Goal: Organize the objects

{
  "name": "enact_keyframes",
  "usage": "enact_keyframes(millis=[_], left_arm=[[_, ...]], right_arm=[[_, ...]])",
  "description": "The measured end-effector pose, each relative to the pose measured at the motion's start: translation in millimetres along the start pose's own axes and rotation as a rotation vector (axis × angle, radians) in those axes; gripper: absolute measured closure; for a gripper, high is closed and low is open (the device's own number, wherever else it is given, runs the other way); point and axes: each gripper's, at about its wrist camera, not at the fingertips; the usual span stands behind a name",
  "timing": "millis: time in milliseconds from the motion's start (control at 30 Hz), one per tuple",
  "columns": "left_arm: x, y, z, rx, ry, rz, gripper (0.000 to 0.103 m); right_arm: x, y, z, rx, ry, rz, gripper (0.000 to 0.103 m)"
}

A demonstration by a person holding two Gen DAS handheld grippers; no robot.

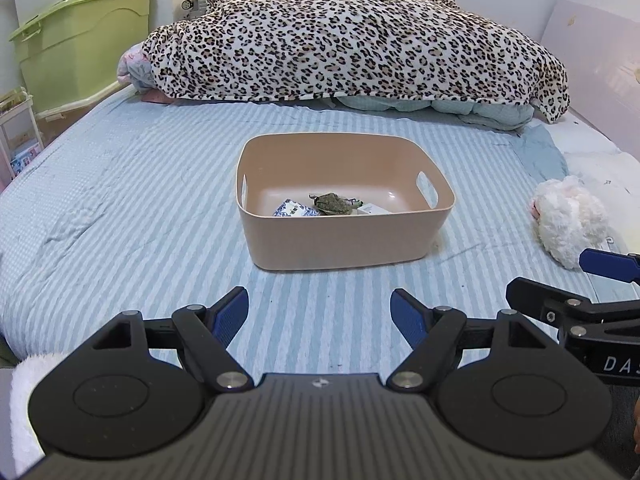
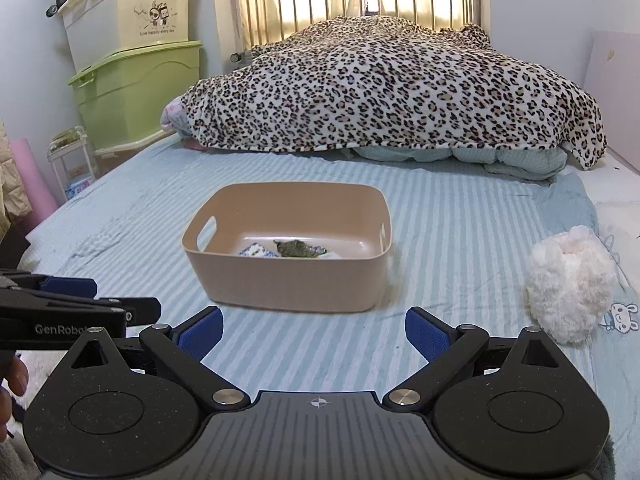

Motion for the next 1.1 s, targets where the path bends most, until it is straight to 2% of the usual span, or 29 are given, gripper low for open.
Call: enact_keyframes(millis=[367,1100], left_arm=[[-8.1,-0.9,-12.3,0.029,-0.032,-0.032,0.024],[-7.0,-6.3,-9.6,0.043,-0.022,-0.044,0.024]], right_arm=[[-11.3,10.4,-18.4,0.024,-0.065,0.019,0.004],[-14.6,8.3,-18.5,0.024,-0.072,-0.004,0.003]])
Point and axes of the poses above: each gripper's, at about its wrist camera, not at the fingertips, and y roughly against the way its jaws point, x to its left, z to its top, and after that the axes turned 13 degrees about x, right-handed
